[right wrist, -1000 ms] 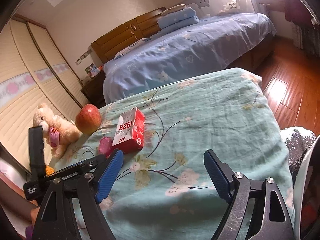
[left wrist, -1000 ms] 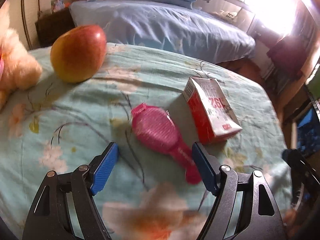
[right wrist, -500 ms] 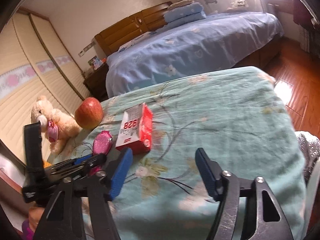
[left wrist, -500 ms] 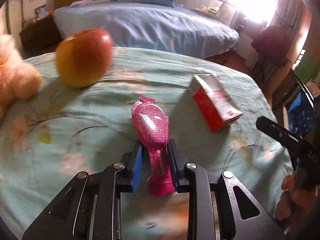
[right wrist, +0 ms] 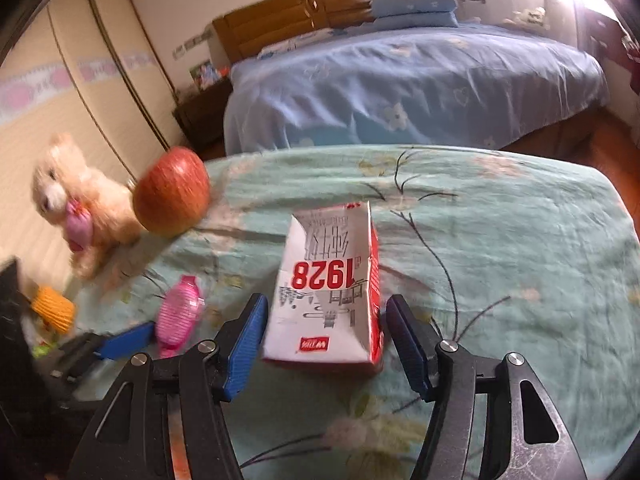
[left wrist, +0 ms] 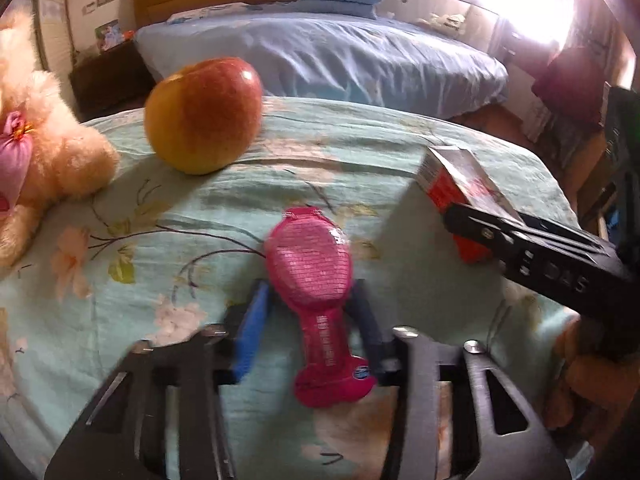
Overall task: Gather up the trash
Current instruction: 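Grasp the pink hairbrush with the left tool while the right tool grasps the red-white milk carton, then carry the pink hairbrush and milk carton over the trash bin with both tools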
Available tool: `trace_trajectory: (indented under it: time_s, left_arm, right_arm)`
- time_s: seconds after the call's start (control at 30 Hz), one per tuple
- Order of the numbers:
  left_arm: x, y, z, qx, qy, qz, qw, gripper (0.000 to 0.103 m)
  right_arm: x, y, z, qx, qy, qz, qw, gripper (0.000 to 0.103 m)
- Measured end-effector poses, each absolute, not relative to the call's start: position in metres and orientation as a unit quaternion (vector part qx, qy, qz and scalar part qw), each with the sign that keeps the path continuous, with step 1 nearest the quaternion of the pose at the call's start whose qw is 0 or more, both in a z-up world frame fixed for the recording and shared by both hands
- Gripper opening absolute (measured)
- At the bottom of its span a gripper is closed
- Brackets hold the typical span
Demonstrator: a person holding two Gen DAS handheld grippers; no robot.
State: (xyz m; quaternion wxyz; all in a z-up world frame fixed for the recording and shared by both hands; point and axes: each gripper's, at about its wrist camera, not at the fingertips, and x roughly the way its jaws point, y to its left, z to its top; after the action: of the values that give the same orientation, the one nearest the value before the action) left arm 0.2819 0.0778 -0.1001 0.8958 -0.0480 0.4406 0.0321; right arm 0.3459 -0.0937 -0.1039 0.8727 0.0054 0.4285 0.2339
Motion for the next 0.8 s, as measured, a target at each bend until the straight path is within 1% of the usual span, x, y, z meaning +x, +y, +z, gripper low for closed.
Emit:
trace_trajectory:
  time_s: [0.17, 0.33, 0.57, 0.8]
  left_arm:
    - [0.272, 0.072, -0.096, -0.057, 0.432, 0.019, 0.900, 0.034]
    - [0.250, 0.057, -0.084, -0.078, 0.418, -0.019, 0.905, 0.034]
    - [0.220, 0.028, -0.076, -0.090, 0.415, -0.057, 0.904, 0.033]
    - [0.199, -0.006, -0.074, -0.072, 0.422, -0.076, 0.900, 0.033]
  right_arm:
    - [0.333, -0.109, -0.100, 0.021, 0.431, 0.236, 0.871, 0.055]
    - [0.299, -0.140, -0.085, 0.064, 0.415, 0.237, 0.876, 0.055]
    - [0.255, -0.175, -0.074, 0.094, 0.398, 0.226, 0.884, 0.055]
    - [0.218, -0.209, -0.073, 0.119, 0.390, 0.204, 0.890, 0.055]
